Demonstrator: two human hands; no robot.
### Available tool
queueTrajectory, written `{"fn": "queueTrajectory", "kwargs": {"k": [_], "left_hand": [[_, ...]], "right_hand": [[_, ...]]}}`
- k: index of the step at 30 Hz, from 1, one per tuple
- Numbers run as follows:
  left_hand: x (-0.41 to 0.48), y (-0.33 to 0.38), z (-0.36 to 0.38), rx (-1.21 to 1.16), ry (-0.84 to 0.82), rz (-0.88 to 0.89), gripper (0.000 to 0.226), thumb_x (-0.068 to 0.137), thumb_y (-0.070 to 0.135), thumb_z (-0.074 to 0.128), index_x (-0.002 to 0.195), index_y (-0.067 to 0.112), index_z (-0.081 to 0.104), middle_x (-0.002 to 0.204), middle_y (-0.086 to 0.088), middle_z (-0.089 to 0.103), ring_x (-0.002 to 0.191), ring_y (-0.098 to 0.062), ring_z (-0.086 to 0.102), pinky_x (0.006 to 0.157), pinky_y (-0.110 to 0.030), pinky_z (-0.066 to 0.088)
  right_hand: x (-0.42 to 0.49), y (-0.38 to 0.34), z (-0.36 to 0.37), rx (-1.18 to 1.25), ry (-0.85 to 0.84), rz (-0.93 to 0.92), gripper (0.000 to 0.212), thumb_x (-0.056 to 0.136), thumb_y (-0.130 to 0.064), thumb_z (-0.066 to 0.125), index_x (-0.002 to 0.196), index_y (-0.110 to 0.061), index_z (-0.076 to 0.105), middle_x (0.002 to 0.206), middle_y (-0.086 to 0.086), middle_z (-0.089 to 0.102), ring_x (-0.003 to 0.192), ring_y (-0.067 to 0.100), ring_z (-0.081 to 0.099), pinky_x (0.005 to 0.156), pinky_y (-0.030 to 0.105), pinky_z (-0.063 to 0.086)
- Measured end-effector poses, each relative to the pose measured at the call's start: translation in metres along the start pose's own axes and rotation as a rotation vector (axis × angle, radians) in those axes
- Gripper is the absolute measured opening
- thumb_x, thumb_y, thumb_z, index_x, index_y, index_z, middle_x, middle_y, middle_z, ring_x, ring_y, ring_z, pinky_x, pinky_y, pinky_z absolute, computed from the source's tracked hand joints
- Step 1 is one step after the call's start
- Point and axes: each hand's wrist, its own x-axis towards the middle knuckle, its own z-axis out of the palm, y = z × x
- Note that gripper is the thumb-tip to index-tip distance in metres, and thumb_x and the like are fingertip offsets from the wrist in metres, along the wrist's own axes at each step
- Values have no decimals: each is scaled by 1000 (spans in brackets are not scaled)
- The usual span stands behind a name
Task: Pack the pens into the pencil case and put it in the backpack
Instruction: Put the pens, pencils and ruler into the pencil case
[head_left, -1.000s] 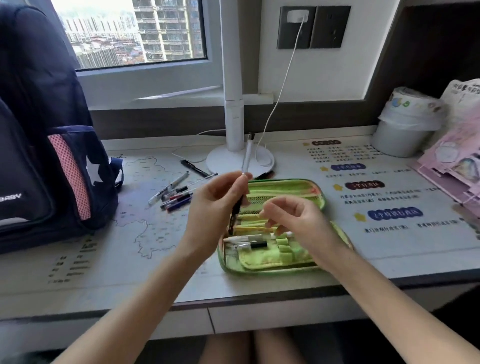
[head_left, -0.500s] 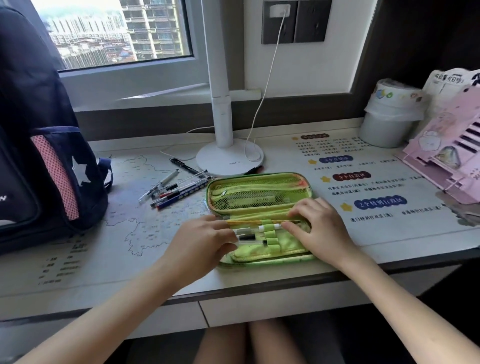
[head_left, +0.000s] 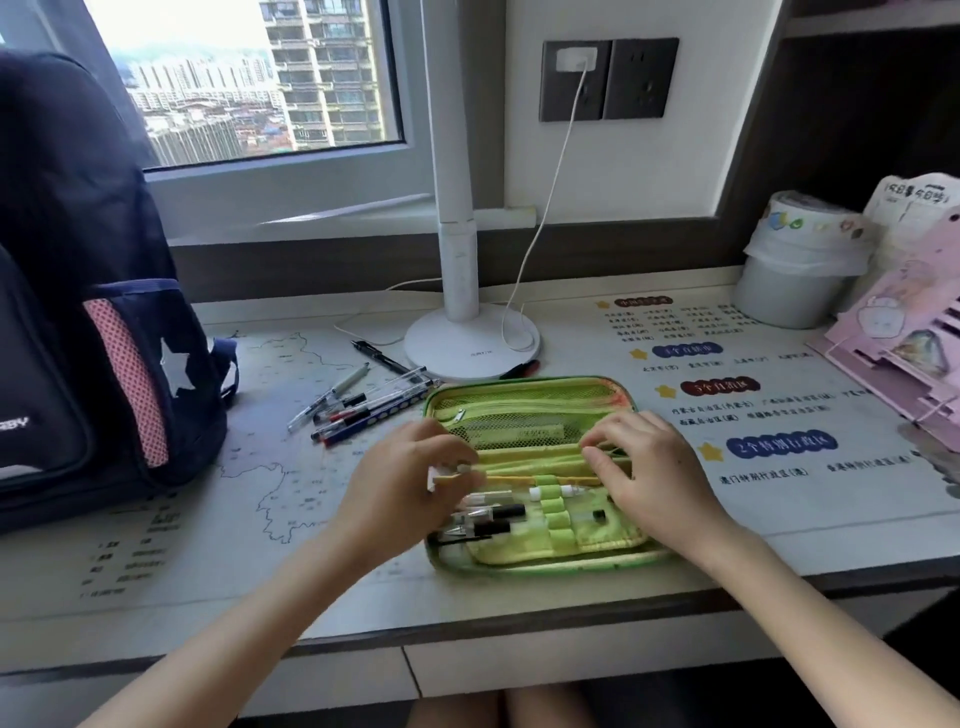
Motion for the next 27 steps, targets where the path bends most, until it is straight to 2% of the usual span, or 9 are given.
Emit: {"fn": "queueTrajectory", "kwargs": {"k": [3, 6, 11, 14, 18, 20, 22, 24, 27], "left_hand": [[11, -47, -11, 100, 133, -241, 10, 82, 24, 67, 87, 17, 72, 85, 2, 62, 73, -14, 55, 58, -24, 40], [23, -92, -14, 157, 181, -437, 11, 85, 17, 63, 89, 10, 71, 87, -9, 63, 78, -28, 60, 65, -33, 46], [52, -130, -8, 249, 62, -493, 24, 90, 22, 54, 107, 10, 66, 101, -13, 63, 92, -31, 57, 73, -35, 44], [68, -144, -2, 290, -50, -480, 21, 91, 23, 53, 102, 12, 66, 103, -10, 66, 95, -31, 58, 71, -33, 41], [78, -147, 0, 244, -96, -452, 15, 88, 15, 56, 92, 12, 70, 101, -7, 70, 93, -28, 60, 73, -31, 40], [76, -140, -8, 216, -29, -443, 16, 90, 12, 54, 94, 6, 69, 101, -13, 68, 94, -31, 57, 71, -30, 37], [67, -121, -21, 130, 128, -411, 17, 91, 10, 55, 96, 1, 67, 98, -16, 64, 92, -31, 56, 74, -29, 38], [47, -91, -32, 12, 214, -297, 14, 88, 7, 58, 96, 0, 67, 92, -11, 62, 85, -26, 57, 75, -28, 43], [0, -43, -39, -67, 61, -36, 10, 86, 9, 62, 92, 8, 70, 86, 1, 59, 75, -15, 55, 70, -23, 45]], "right_hand": [[29, -14, 4, -5, 2, -53, 7, 85, -19, 63, 88, -16, 69, 90, -3, 67, 90, 17, 56, 84, 34, 45], [53, -26, 16, -7, -6, -71, 9, 86, -21, 62, 88, -17, 69, 91, -3, 68, 89, 18, 56, 80, 34, 43], [68, -29, 37, -1, -15, -38, 9, 86, -21, 61, 90, -16, 68, 92, -3, 67, 90, 18, 55, 80, 32, 40], [63, -26, 42, -8, -42, -39, 9, 85, -21, 62, 88, -16, 69, 91, -3, 67, 91, 18, 55, 83, 34, 41], [53, -17, 33, -35, -20, -9, 7, 84, -19, 64, 87, -16, 69, 90, -3, 68, 91, 18, 57, 83, 31, 39], [45, -12, 23, -34, 11, 13, 5, 84, -16, 64, 86, -16, 69, 89, -3, 68, 91, 18, 57, 84, 30, 39], [33, -6, 13, -37, 30, 32, 5, 83, -14, 64, 86, -16, 68, 89, -3, 67, 90, 17, 56, 82, 29, 39], [19, 0, 6, -53, 39, 44, 5, 83, -14, 65, 86, -15, 68, 88, -3, 67, 90, 17, 57, 82, 30, 41], [0, 8, 0, -68, 45, 64, 5, 81, -12, 67, 86, -14, 69, 87, -3, 67, 88, 18, 58, 81, 31, 43]]}}
